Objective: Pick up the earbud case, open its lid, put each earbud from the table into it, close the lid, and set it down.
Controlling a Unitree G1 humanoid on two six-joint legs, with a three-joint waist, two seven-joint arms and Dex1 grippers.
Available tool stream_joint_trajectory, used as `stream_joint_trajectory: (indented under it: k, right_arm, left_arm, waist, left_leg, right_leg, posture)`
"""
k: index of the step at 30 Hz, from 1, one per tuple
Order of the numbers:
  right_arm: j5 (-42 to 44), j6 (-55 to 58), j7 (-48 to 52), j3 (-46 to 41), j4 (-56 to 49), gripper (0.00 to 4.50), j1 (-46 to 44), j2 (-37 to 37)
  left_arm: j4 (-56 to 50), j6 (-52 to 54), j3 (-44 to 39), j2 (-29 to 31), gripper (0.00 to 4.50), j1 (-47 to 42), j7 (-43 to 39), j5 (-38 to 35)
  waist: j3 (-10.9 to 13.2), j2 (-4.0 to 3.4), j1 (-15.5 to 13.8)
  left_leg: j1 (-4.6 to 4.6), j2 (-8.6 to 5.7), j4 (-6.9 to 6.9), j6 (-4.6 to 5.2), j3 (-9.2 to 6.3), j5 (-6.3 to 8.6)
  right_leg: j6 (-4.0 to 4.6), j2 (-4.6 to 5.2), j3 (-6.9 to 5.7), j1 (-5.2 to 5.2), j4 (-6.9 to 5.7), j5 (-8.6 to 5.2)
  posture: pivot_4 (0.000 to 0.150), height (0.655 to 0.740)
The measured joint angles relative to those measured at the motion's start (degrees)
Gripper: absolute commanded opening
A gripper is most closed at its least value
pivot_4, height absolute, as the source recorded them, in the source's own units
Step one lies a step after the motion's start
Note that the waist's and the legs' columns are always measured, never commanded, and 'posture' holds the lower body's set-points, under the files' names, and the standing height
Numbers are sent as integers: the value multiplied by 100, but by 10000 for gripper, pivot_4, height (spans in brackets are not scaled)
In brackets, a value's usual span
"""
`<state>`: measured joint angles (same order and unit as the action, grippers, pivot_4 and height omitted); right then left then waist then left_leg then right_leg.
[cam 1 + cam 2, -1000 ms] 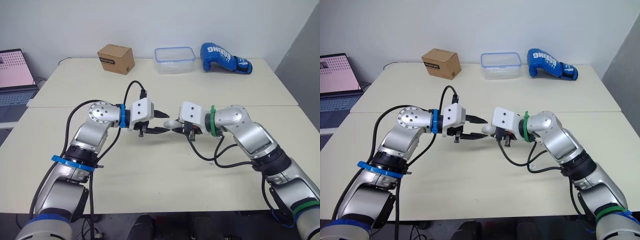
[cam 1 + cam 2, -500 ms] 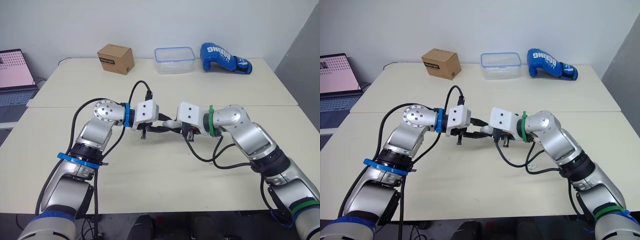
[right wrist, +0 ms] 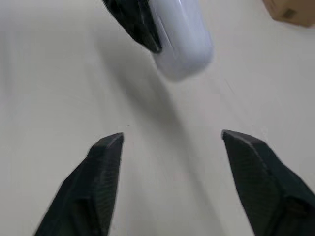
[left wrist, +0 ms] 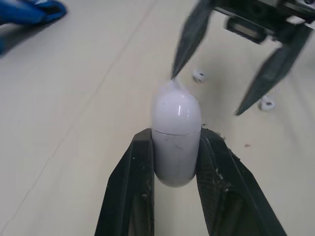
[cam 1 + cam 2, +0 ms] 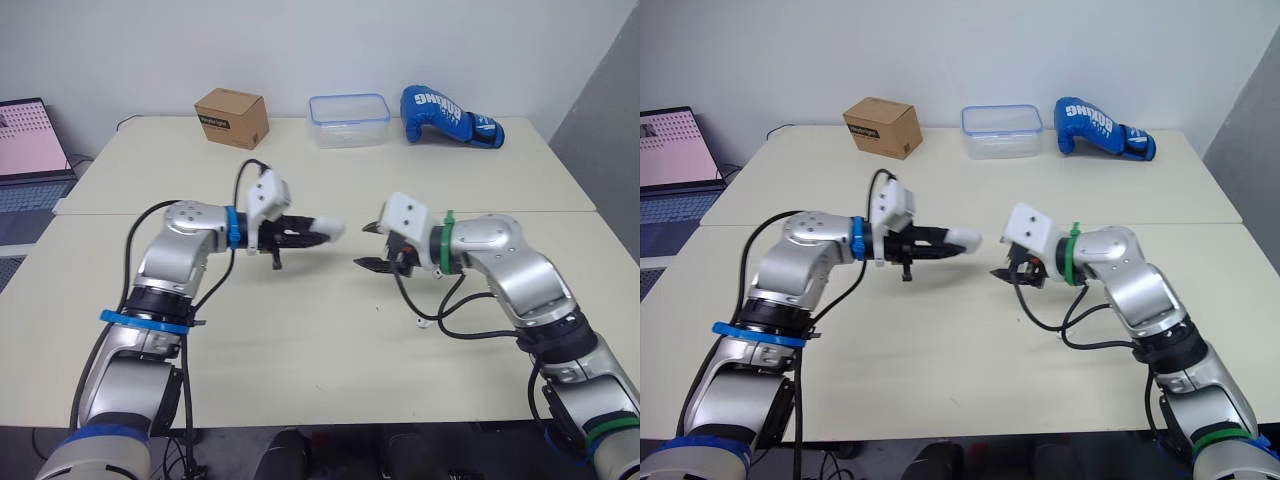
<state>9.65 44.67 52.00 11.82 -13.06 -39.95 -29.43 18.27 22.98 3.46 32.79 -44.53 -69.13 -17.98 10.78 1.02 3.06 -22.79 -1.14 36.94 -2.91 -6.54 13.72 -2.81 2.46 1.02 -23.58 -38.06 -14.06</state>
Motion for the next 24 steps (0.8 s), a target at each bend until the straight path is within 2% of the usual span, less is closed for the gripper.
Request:
stream_joint_trajectory:
  k: [1,6,11,17,24]
  right_arm:
    - [177,234,-80,-184,-119,44688,51,88]
    - [458,590,-578,-393,-380,44688,96,388]
    - [516,632,-844,-323,-330,44688,62,597]
    - [748,729,-989,-412,210,44688,-281,838]
    - [1221,1340,-1688,-1510,722,44688,-836,1149]
  left_arm:
    - [-59,230,-72,-2,7568,101,72,-93]
    - [-851,1163,-175,-60,7568,352,275,-634]
    - [-1320,1514,-181,-52,7568,436,373,-927]
    - [-1564,1661,-166,42,7568,595,469,-990]
    - [-1743,1660,-83,121,7568,791,339,-1023]
  waist:
    - [0,0,0]
    - [0,0,-2]
    - [0,0,-14]
    - [0,0,-13]
    - [0,0,-33]
  left_leg:
    - [1,1,1,0,-1,0]
    - [0,1,0,-1,-2,0]
    - [2,0,0,-1,2,0]
    - [3,1,-2,-1,2,0]
    - [1,-2,-2,-1,4,0]
  right_leg:
    - [0,0,0,0,-2,0]
    - [0,0,0,0,0,0]
    - [0,1,2,0,1,0]
    - [1,0,3,0,1,1]
    - [2,4,5,0,3,1]
  posture:
    - [1500,7400]
    - [1500,7400]
    - [1500,7400]
    - [1500,7400]
    - [1500,7400]
